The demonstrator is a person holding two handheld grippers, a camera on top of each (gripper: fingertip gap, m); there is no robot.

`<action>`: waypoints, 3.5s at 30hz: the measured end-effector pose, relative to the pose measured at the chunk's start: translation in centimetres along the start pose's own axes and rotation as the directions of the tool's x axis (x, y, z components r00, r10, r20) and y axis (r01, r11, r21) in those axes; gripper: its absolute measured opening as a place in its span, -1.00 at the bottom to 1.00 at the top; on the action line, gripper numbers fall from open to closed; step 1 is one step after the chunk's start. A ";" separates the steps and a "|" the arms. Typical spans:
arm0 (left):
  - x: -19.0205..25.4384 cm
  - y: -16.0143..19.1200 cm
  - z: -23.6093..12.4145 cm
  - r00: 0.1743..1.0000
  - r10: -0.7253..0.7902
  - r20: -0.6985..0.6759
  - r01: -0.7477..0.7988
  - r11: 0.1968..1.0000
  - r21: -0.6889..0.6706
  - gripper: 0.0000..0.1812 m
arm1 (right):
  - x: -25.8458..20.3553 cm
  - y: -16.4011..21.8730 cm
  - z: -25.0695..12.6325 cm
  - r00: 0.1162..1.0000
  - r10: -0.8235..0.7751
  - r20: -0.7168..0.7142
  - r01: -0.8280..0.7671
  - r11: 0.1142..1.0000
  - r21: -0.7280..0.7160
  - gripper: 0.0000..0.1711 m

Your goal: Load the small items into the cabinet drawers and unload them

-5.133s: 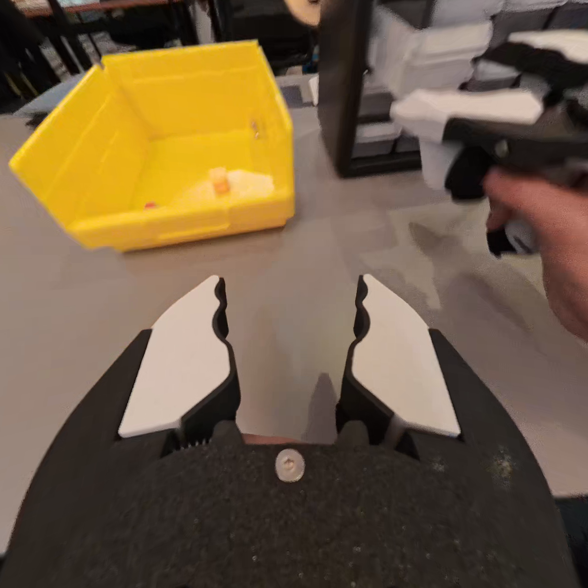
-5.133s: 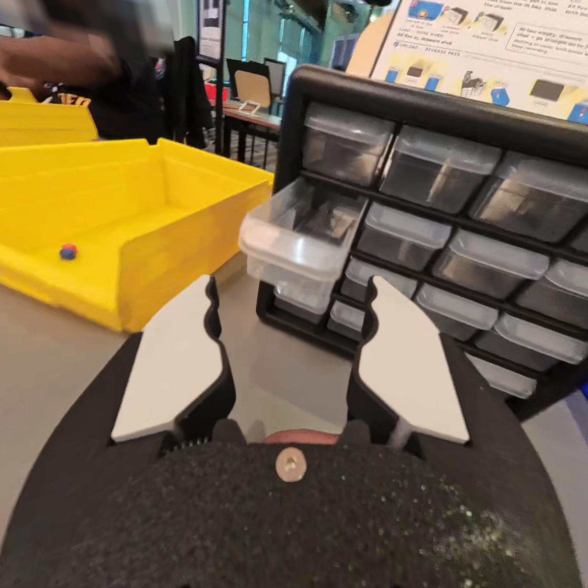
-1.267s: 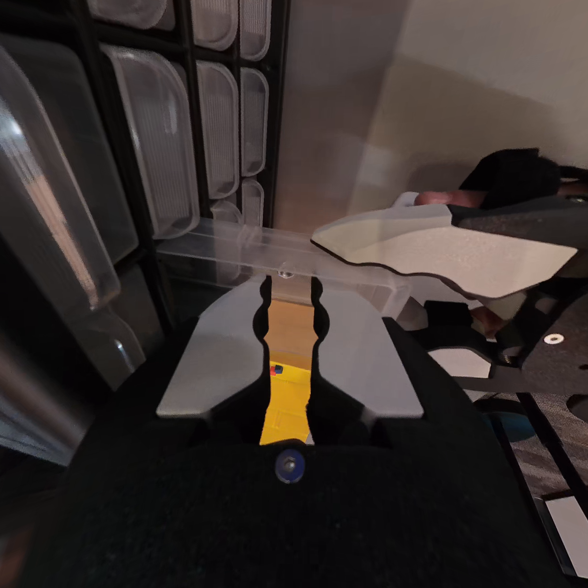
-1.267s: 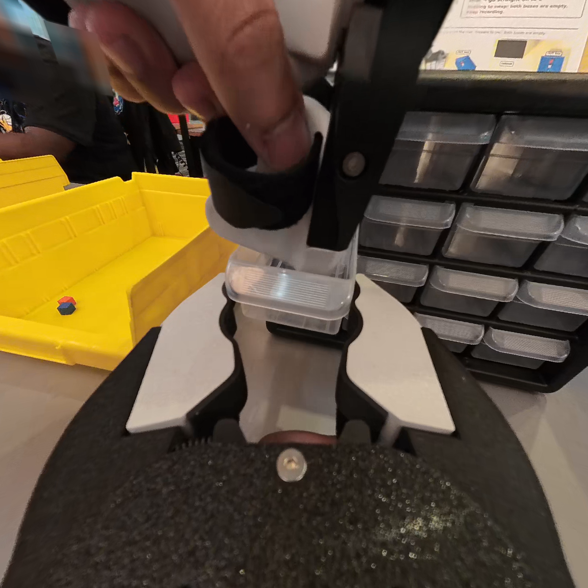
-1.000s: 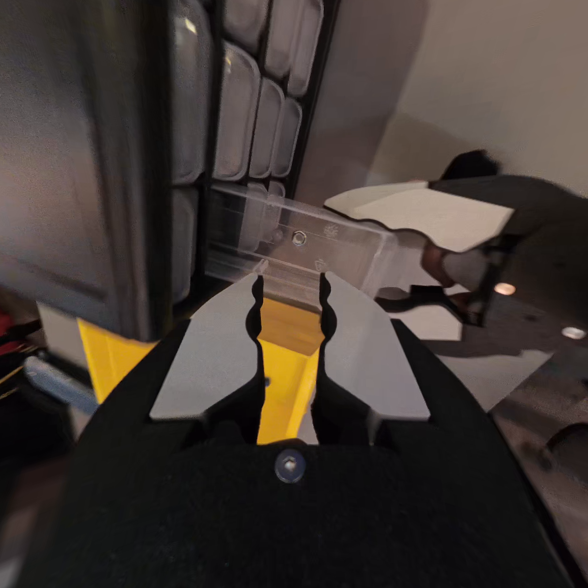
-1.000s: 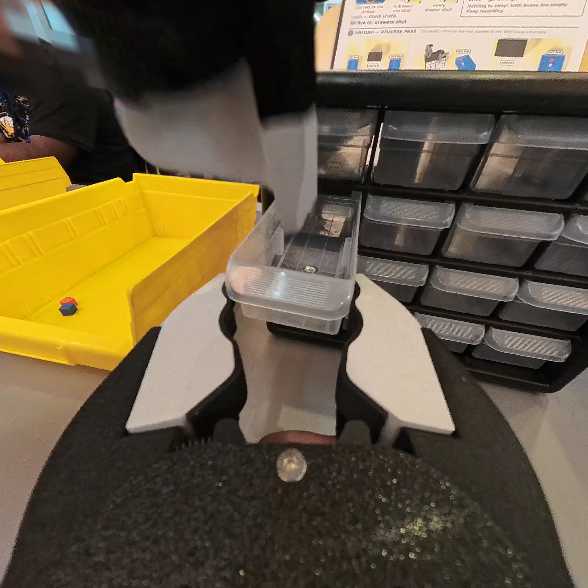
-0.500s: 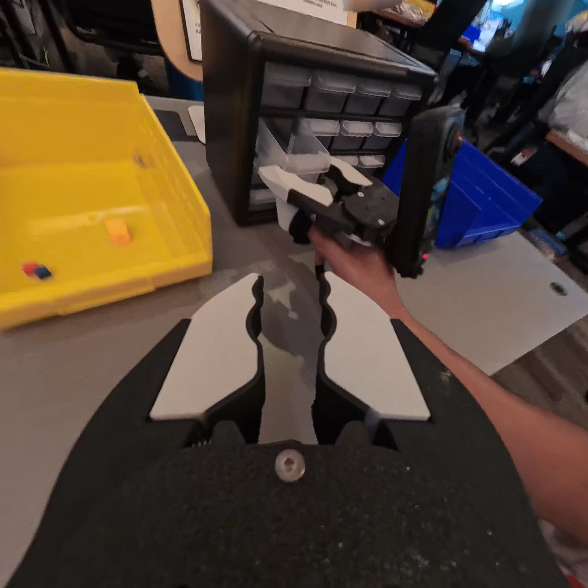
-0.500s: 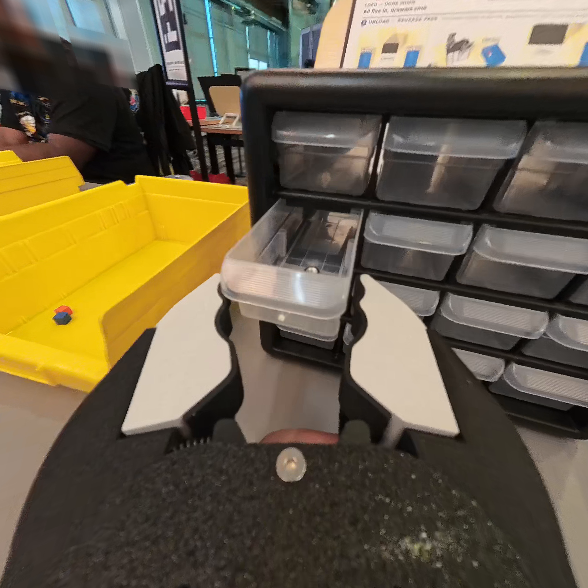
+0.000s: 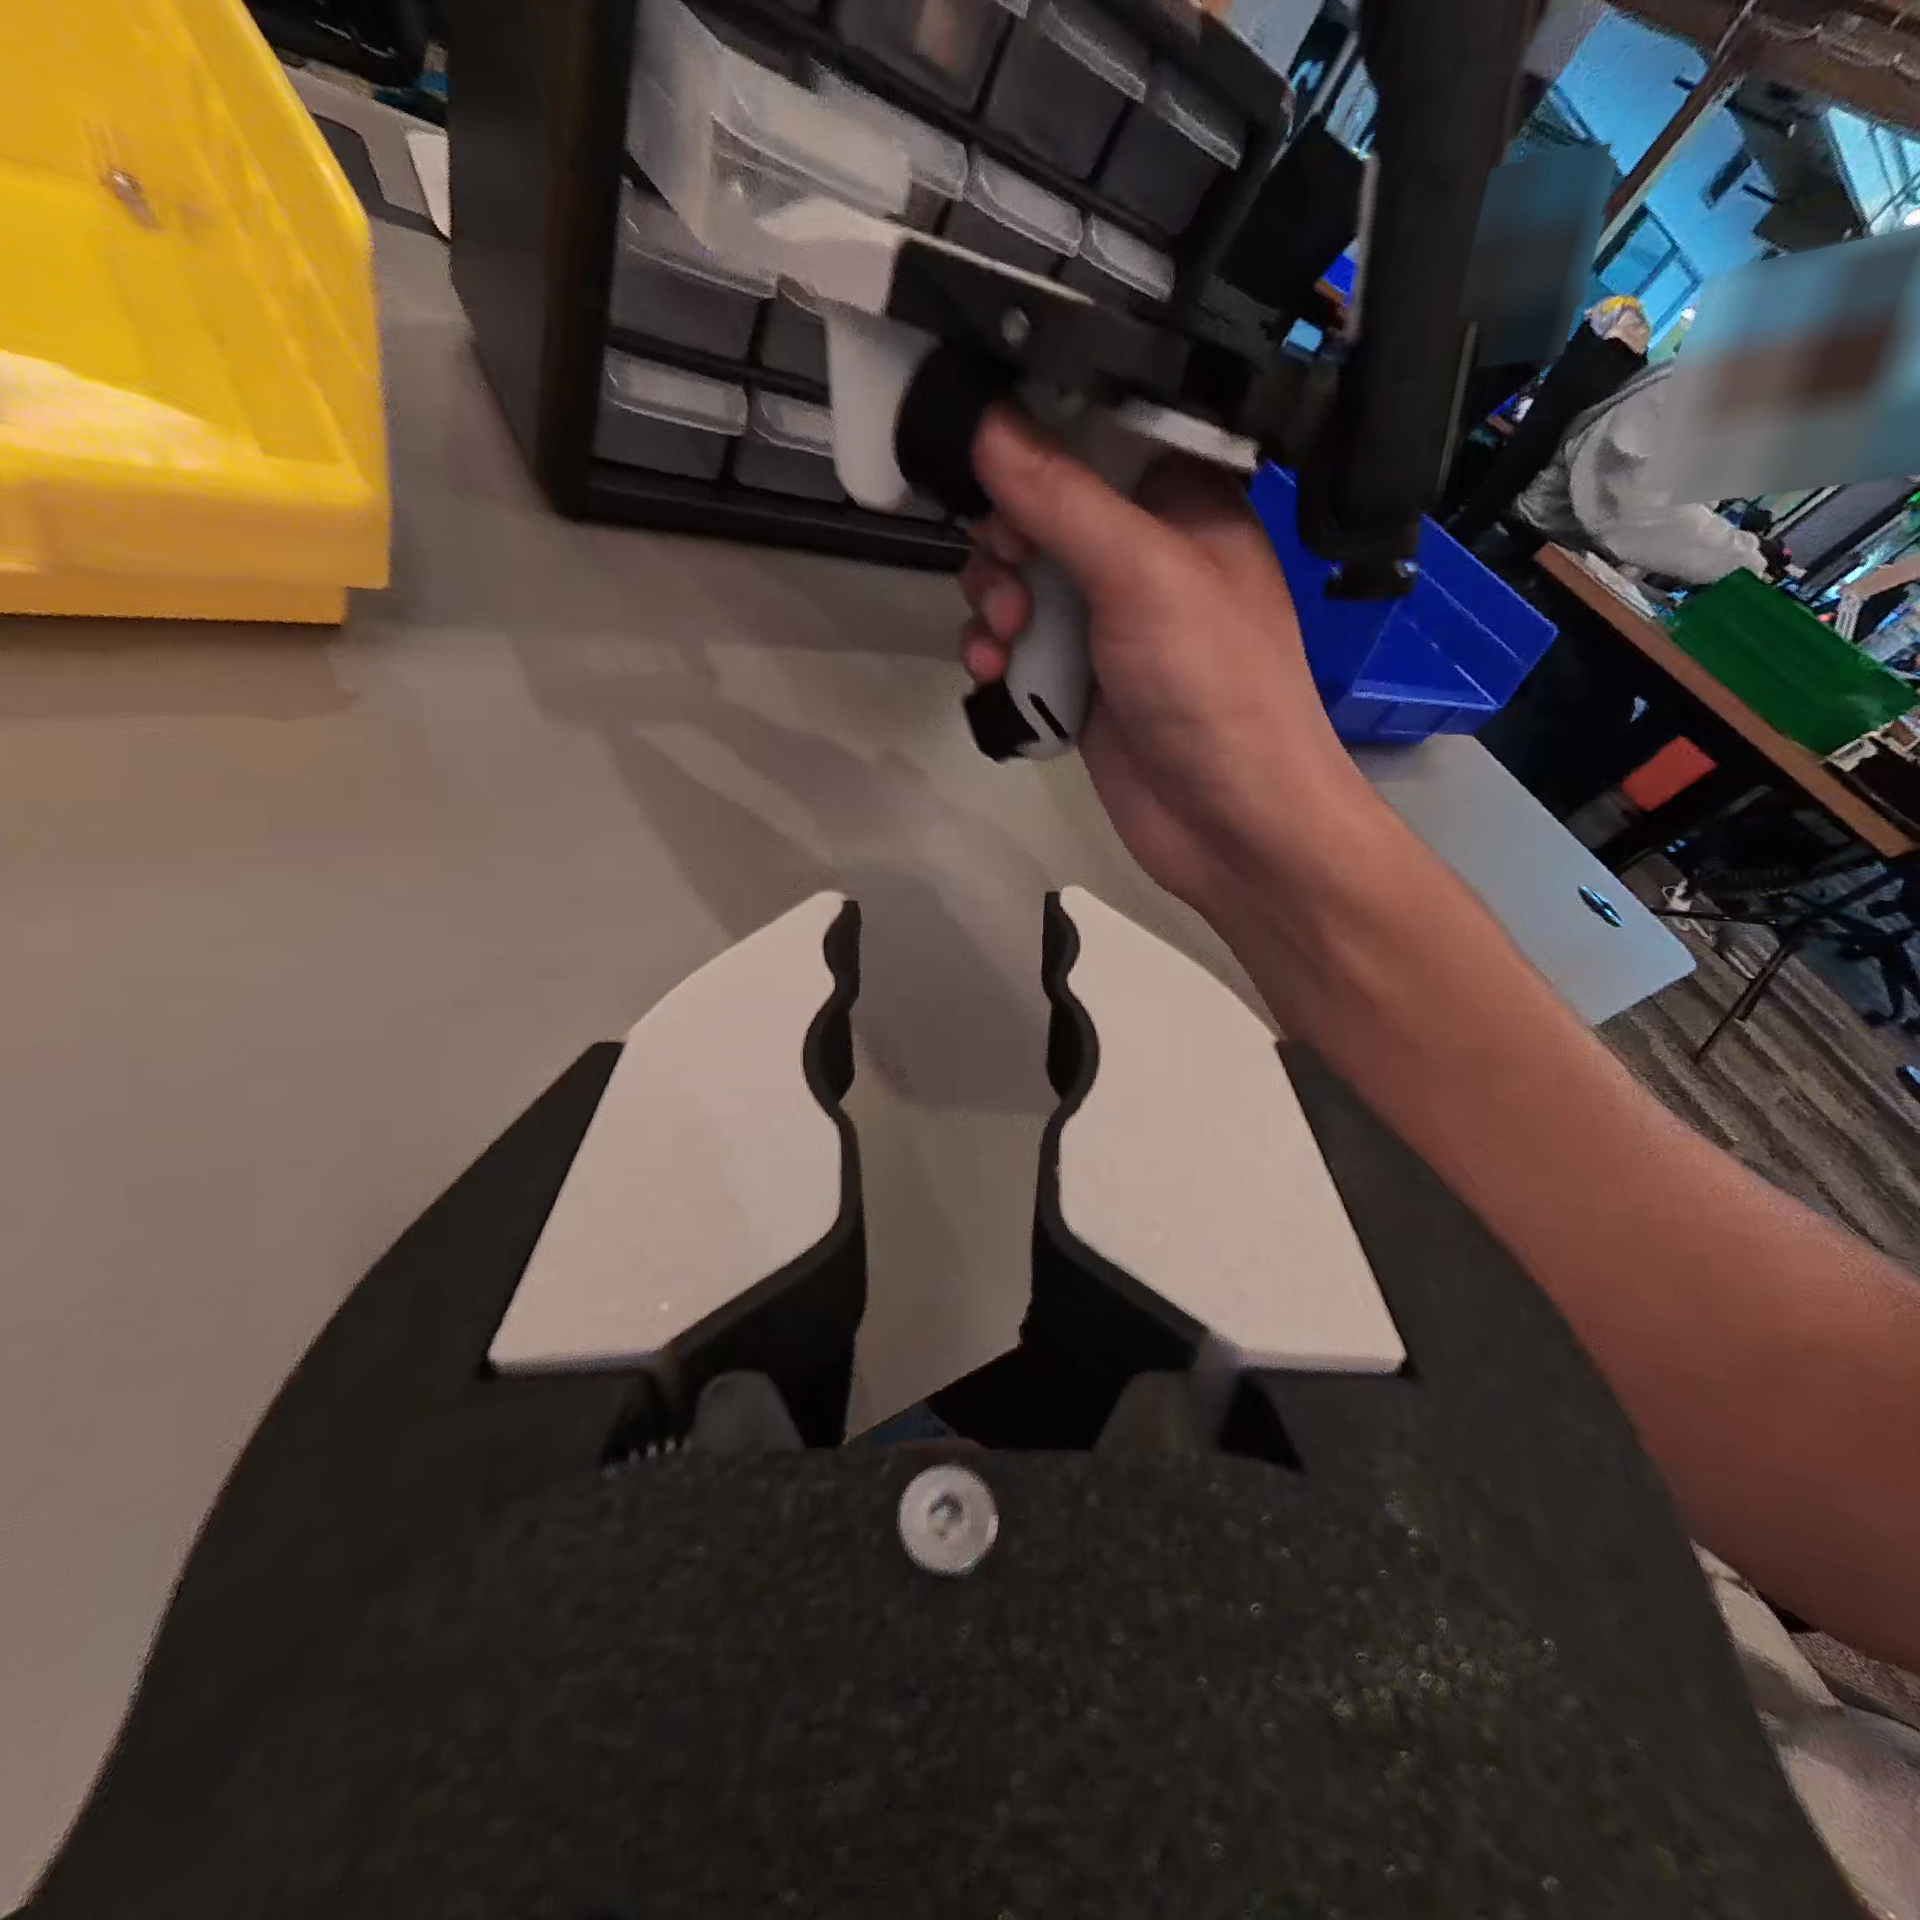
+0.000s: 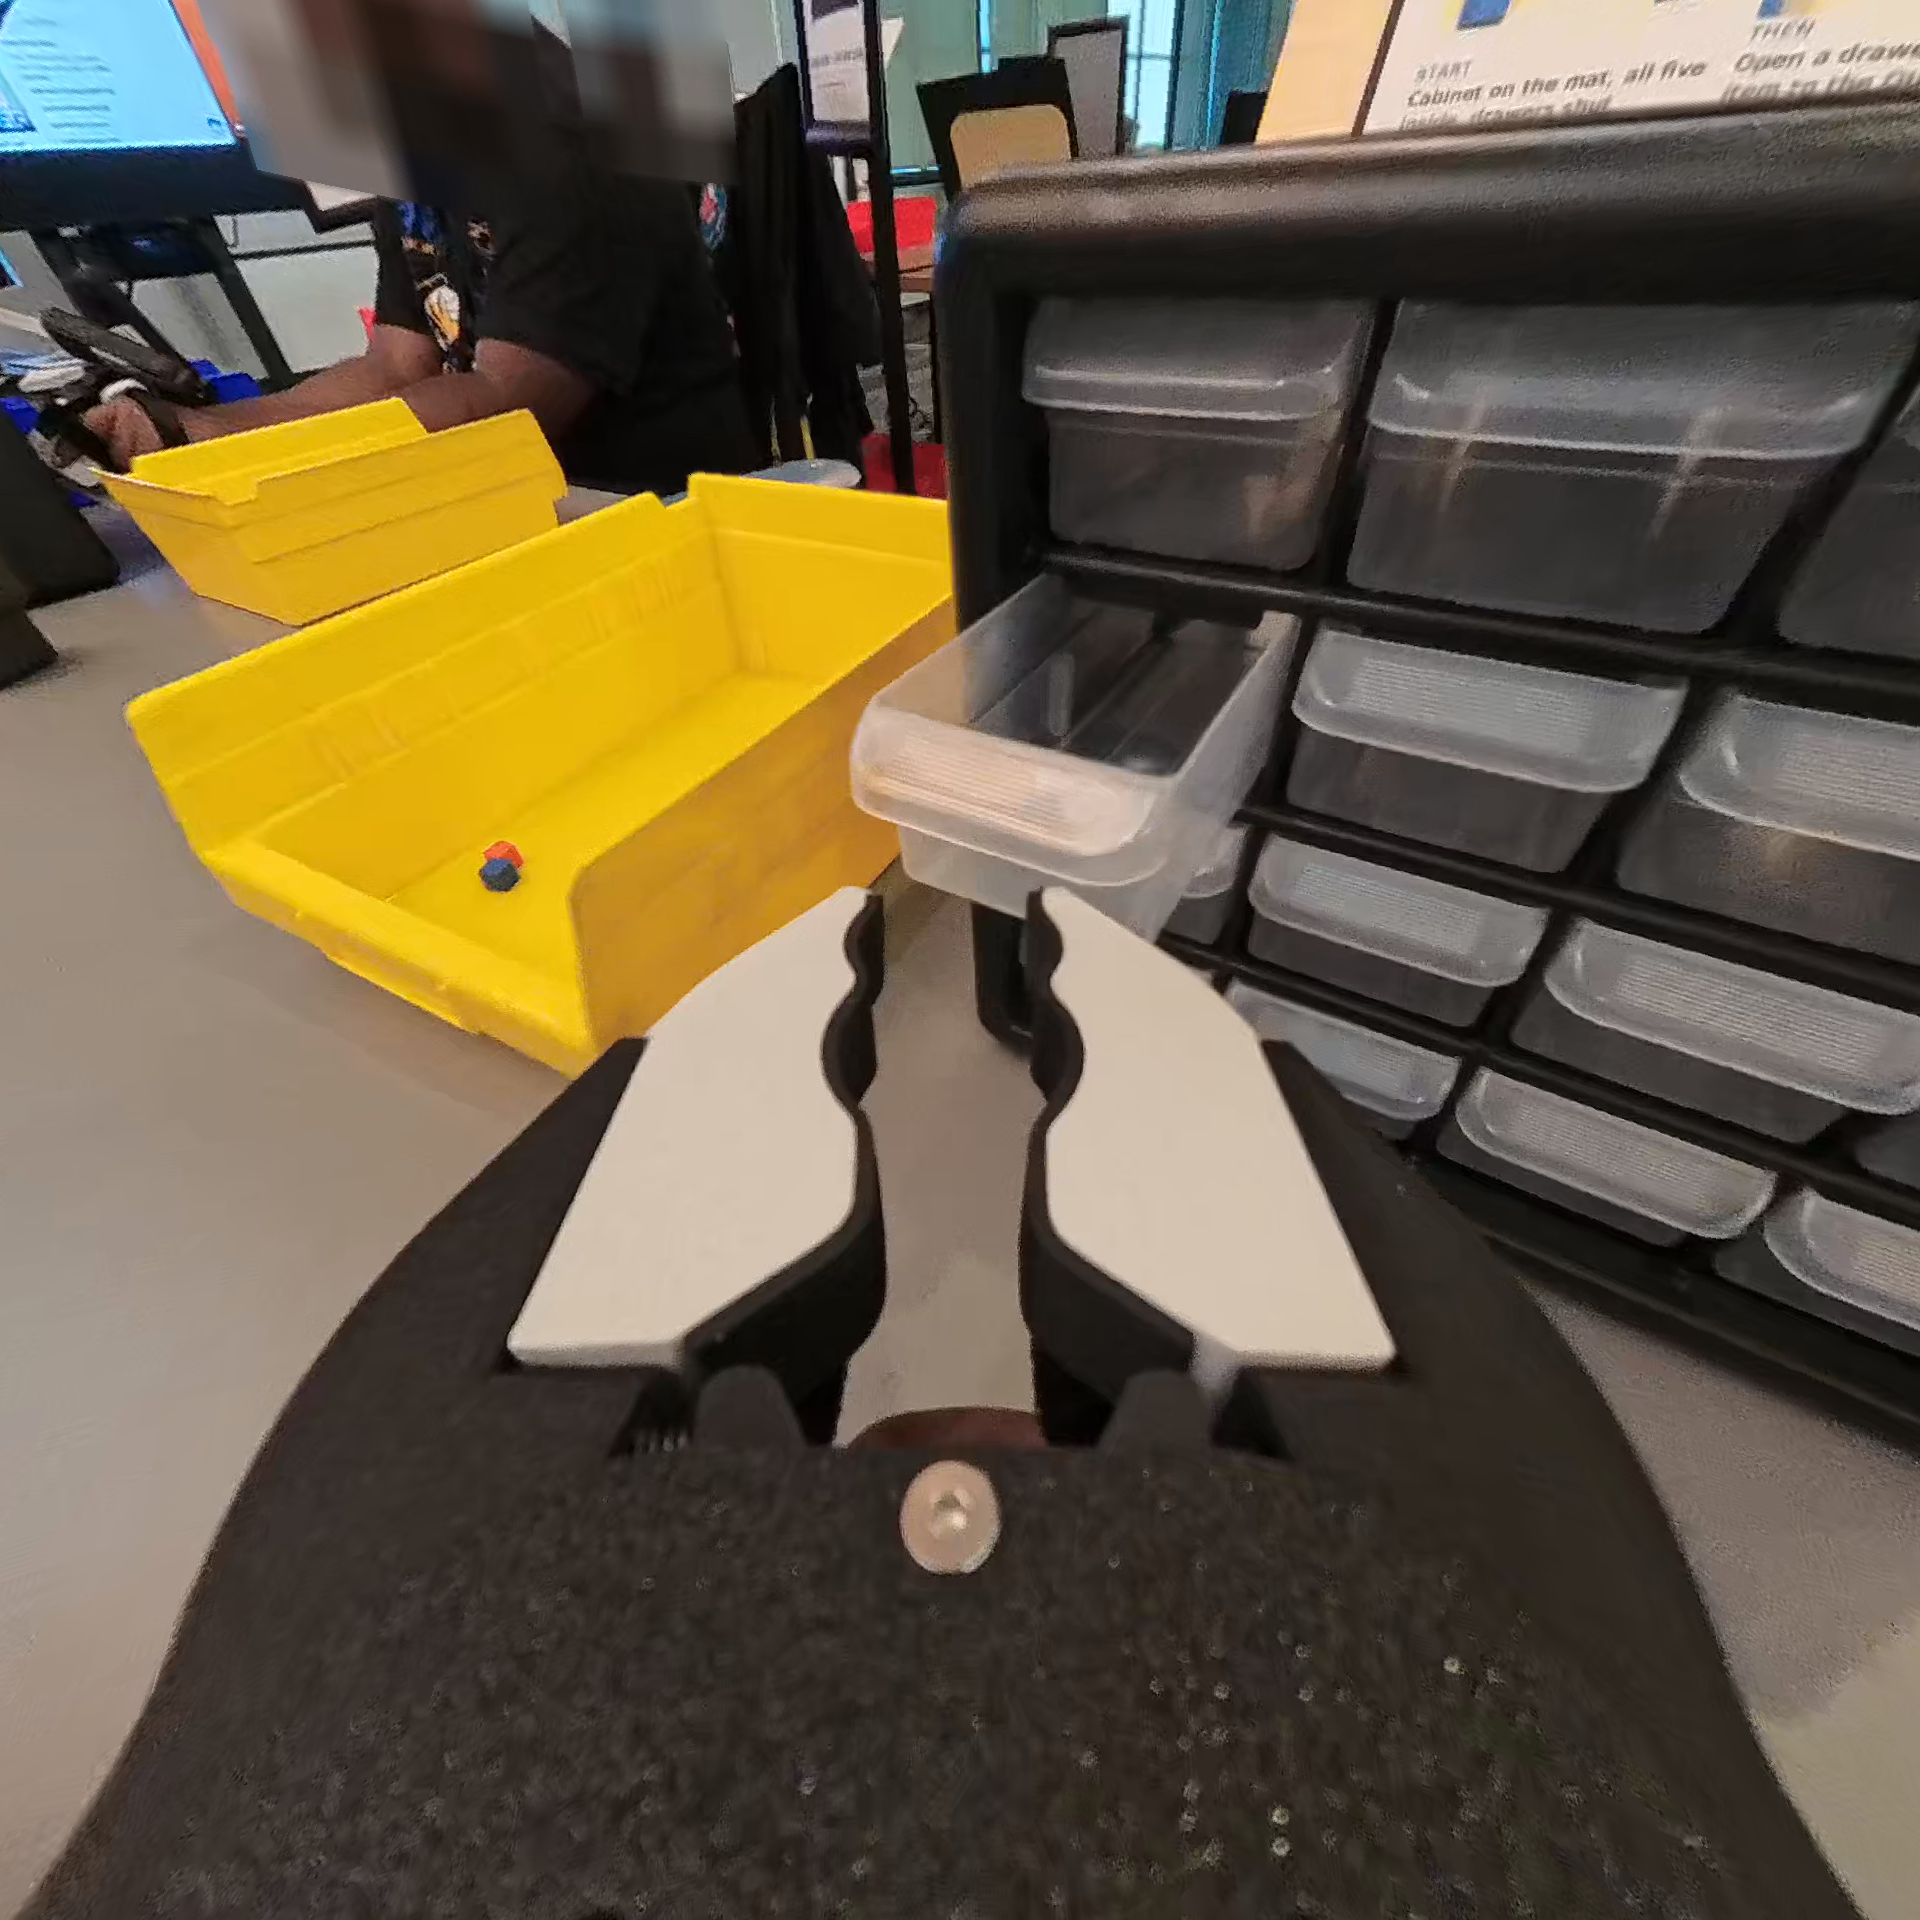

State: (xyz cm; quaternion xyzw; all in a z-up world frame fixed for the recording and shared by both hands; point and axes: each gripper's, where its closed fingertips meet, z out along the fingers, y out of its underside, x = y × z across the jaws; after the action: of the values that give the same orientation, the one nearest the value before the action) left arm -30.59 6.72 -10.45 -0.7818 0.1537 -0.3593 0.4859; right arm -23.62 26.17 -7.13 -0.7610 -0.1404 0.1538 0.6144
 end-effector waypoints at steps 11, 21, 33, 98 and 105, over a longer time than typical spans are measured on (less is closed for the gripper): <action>-0.7 -0.3 0.0 0.985 0.155 0.070 -0.159 0.985 0.062 -0.46 | 1.0 0.1 4.9 1.000 0.017 0.000 -0.017 1.000 -0.018 -0.63; -4.4 0.0 0.4 0.969 0.144 0.200 -0.150 0.989 0.016 -0.42 | 1.5 -0.4 5.6 0.999 -0.039 0.002 0.039 0.999 -0.008 -0.58; -3.9 -0.9 0.1 0.945 0.221 0.240 -0.242 0.968 0.062 -0.16 | 1.1 2.3 -4.7 0.907 -0.370 0.203 0.385 0.922 -0.041 -0.56; -2.0 1.5 0.9 0.986 0.152 0.065 -0.148 0.987 -0.061 -0.32 | 13.9 -2.9 -1.9 0.342 -0.859 -0.381 0.851 0.455 -0.262 -0.83; -1.9 1.5 0.9 0.989 0.140 0.054 -0.136 0.989 -0.063 -0.32 | 12.1 -2.2 -4.7 0.332 -0.865 -0.377 0.858 0.443 -0.259 -0.84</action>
State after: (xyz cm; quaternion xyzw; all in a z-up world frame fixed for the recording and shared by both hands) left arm -31.11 7.69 -12.80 -0.7934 0.2039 -0.2974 0.4905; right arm -10.68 27.32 -4.80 -0.5872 -0.3726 -0.3789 0.6106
